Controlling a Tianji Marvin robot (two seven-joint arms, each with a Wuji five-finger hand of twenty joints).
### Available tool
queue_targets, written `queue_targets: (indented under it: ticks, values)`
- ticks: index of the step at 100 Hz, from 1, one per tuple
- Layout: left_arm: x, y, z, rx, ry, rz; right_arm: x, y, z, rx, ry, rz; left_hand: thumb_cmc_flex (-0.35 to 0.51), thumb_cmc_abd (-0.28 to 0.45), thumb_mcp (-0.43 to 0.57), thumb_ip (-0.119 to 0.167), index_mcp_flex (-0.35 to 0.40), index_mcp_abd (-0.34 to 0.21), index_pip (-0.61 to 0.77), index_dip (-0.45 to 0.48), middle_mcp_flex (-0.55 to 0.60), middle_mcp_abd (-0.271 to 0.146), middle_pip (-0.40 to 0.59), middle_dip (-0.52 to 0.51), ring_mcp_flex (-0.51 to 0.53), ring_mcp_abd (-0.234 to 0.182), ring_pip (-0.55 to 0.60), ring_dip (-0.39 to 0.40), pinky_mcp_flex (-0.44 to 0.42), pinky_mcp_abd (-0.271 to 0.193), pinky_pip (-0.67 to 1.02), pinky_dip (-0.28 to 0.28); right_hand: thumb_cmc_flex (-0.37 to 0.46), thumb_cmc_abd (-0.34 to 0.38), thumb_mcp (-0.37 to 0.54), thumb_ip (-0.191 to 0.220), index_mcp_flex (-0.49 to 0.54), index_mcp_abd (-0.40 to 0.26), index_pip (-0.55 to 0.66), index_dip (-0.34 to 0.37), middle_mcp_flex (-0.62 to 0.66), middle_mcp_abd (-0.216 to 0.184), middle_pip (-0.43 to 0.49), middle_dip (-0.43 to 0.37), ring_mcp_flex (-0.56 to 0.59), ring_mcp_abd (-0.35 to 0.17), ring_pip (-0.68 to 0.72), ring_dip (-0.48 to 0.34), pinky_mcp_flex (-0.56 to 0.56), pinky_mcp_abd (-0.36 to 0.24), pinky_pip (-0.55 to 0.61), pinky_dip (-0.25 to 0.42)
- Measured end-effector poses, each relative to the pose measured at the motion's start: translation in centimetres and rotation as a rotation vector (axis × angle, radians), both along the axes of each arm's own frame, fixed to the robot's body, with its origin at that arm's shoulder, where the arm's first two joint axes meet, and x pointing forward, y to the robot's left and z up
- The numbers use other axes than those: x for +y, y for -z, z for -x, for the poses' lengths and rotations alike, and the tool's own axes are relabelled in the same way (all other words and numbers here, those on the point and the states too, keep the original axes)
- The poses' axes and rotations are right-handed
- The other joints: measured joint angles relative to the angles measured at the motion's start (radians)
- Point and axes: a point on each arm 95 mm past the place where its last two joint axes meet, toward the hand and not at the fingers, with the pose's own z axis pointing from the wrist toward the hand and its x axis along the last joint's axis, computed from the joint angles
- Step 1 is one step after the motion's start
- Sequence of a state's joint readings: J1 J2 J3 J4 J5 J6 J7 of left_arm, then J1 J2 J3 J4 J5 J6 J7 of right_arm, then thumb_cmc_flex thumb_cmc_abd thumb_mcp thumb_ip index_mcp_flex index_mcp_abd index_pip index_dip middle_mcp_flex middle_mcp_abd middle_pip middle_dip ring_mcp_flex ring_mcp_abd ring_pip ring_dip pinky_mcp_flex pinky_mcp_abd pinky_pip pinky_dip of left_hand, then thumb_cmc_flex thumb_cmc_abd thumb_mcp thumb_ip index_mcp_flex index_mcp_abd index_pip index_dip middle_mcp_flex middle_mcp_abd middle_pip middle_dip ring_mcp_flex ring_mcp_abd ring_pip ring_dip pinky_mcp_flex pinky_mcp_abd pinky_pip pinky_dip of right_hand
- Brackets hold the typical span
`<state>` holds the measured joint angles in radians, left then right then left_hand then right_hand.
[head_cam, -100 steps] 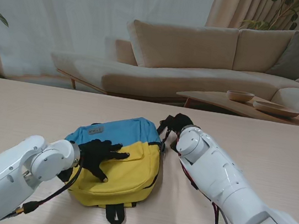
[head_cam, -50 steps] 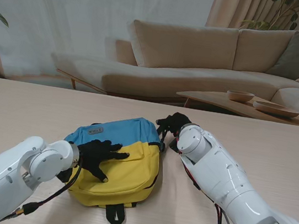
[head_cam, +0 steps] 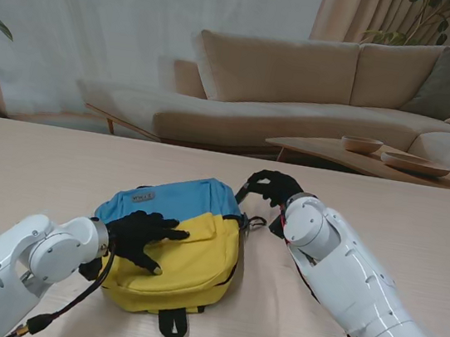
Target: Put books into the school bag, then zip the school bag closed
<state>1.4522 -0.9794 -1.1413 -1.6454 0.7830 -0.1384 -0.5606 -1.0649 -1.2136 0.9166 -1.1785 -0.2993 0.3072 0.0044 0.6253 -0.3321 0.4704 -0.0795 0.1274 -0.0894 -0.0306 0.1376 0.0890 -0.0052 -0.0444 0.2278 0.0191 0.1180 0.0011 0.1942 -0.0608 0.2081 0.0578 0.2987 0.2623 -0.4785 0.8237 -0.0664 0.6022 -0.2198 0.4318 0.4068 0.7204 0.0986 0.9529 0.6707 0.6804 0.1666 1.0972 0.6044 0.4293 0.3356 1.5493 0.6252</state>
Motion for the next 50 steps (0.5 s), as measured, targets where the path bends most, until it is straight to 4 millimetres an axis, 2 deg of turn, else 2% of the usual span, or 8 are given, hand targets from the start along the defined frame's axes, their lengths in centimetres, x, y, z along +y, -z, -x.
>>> queue_targets:
  ticks: [5,10,25,32,38,50]
  values:
    - [0.2,-0.1,0.2,-0.007,-0.014,0.019,-0.3,-0.5,0.6,-0.020,-0.002,-0.005,0.001,0.018,-0.020,0.000,0.002,0.000,0.016,0.026,0.025,-0.021,0.027,0.019,0.000,0.000,0.000,0.001,0.000,0.000,0.000,0.000,-0.008,0.004,-0.002,0.001,-0.011,0.001,0.011,-0.012,-0.009,-0.001,-0.064,-0.072,-0.015,-0.004,-0.095,-0.042,-0.032,0.000,-0.028,-0.004]
    - [0.4,-0.3,0.4,-0.019,-0.031,0.043,-0.6,-1.1,1.3,-0.038,-0.005,-0.019,0.013,0.043,-0.061,0.000,0.002,0.000,0.017,0.049,0.026,-0.022,0.056,0.037,0.000,0.000,0.001,0.010,0.000,0.000,0.000,0.000,-0.008,0.009,0.008,0.007,-0.011,0.001,0.024,-0.022,-0.008,-0.001,-0.133,-0.148,-0.015,-0.005,-0.213,-0.096,-0.049,0.002,-0.079,-0.022]
    - [0.7,-1.2,0.7,-0.074,-0.080,0.108,-1.4,-2.9,3.8,-0.076,-0.039,-0.062,0.014,0.065,-0.114,0.000,0.002,0.000,0.017,0.075,0.026,-0.022,0.056,0.061,0.000,0.000,0.002,0.025,0.000,0.000,0.000,0.003,-0.006,0.009,0.077,0.007,-0.011,0.002,0.037,-0.038,-0.022,-0.001,-0.317,-0.317,-0.015,-0.010,-0.499,-0.232,-0.103,0.028,-0.266,-0.136]
    - [0.8,-1.7,0.6,-0.086,-0.095,0.148,-1.6,-3.5,4.9,-0.111,-0.071,-0.045,0.015,0.083,-0.141,0.000,0.002,0.000,0.017,0.082,0.026,-0.022,0.056,0.063,0.000,0.001,0.002,0.026,0.000,0.000,0.000,0.003,-0.006,0.009,0.096,0.001,-0.031,0.002,0.049,-0.050,-0.061,-0.003,-0.371,-0.341,-0.057,-0.028,-0.601,-0.274,-0.148,0.027,-0.342,-0.188]
    - [0.8,-2.1,0.5,-0.103,-0.115,0.198,-2.0,-4.0,5.9,-0.131,-0.095,-0.045,0.037,0.113,-0.198,0.022,0.002,0.016,0.017,0.103,0.026,-0.022,0.056,0.073,0.000,0.001,0.002,0.041,0.000,0.000,0.000,0.003,-0.006,0.009,0.114,0.001,-0.058,0.002,0.039,-0.062,-0.094,-0.013,-0.407,-0.352,-0.094,-0.041,-0.666,-0.299,-0.185,0.013,-0.395,-0.222]
    - [0.8,-2.9,0.4,-0.126,-0.172,0.285,-2.3,-4.9,8.0,-0.170,-0.121,-0.075,0.051,0.150,-0.263,0.033,0.002,0.031,0.024,0.138,0.026,-0.021,0.056,0.083,0.000,0.002,0.002,0.042,0.000,0.001,0.000,0.004,-0.006,0.009,0.153,0.000,-0.103,0.002,0.025,-0.076,-0.156,-0.032,-0.455,-0.371,-0.149,-0.066,-0.744,-0.334,-0.251,-0.008,-0.479,-0.280]
